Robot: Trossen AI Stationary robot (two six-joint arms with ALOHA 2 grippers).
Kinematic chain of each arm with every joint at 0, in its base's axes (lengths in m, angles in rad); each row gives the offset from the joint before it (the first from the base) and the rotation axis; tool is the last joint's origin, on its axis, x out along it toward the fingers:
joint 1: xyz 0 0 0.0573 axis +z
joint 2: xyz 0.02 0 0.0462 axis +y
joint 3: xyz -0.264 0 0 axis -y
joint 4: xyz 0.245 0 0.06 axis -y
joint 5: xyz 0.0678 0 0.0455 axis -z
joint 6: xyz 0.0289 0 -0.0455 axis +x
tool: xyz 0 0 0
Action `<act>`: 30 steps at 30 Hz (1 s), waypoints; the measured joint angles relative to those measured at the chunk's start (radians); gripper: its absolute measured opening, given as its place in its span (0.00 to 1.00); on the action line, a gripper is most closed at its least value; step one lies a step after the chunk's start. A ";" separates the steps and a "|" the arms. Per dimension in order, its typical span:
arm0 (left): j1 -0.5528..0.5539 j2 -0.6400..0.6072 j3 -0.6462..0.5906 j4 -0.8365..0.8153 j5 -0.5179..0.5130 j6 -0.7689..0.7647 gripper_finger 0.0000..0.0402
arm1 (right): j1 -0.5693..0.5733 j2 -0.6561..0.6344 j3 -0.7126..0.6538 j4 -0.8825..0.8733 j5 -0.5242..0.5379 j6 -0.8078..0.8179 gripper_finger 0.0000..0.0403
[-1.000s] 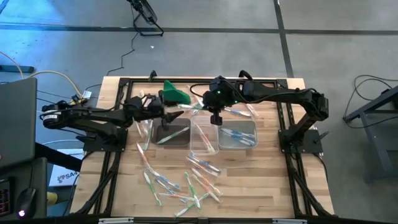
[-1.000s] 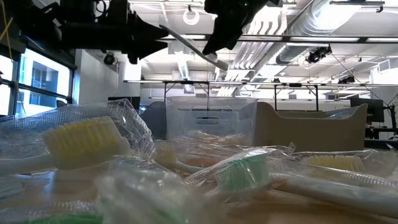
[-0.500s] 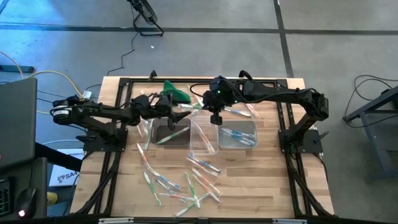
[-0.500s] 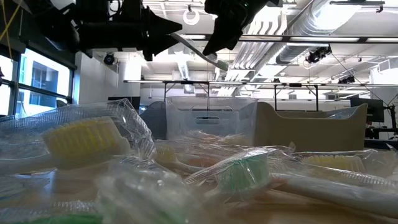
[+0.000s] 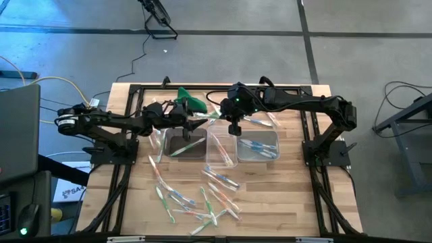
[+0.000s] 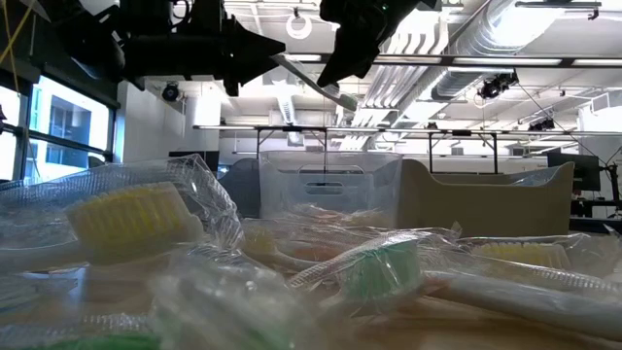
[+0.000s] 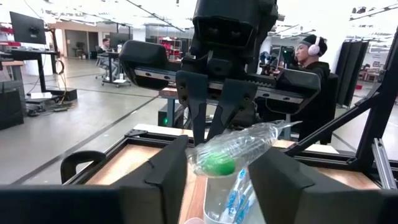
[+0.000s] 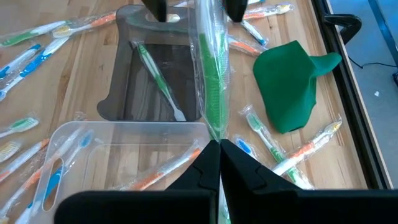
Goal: Pick & Place Toothbrushes
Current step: Put the green toothbrush into the black bin
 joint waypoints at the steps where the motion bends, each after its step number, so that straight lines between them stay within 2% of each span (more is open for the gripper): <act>1: 0.000 0.000 0.000 0.000 0.000 0.000 0.36 | 0.000 0.000 0.000 0.000 0.000 0.000 0.01; 7: 0.000 0.000 0.000 0.000 0.000 0.000 0.25 | 0.000 0.000 0.000 0.000 0.000 0.000 0.01; 17: 0.000 0.000 0.000 -0.005 -0.006 0.000 0.14 | 0.000 0.000 0.000 -0.004 -0.003 0.001 0.01; 30: 0.000 0.000 0.000 -0.023 -0.001 0.000 0.12 | 0.012 0.000 0.000 -0.003 0.004 0.005 0.01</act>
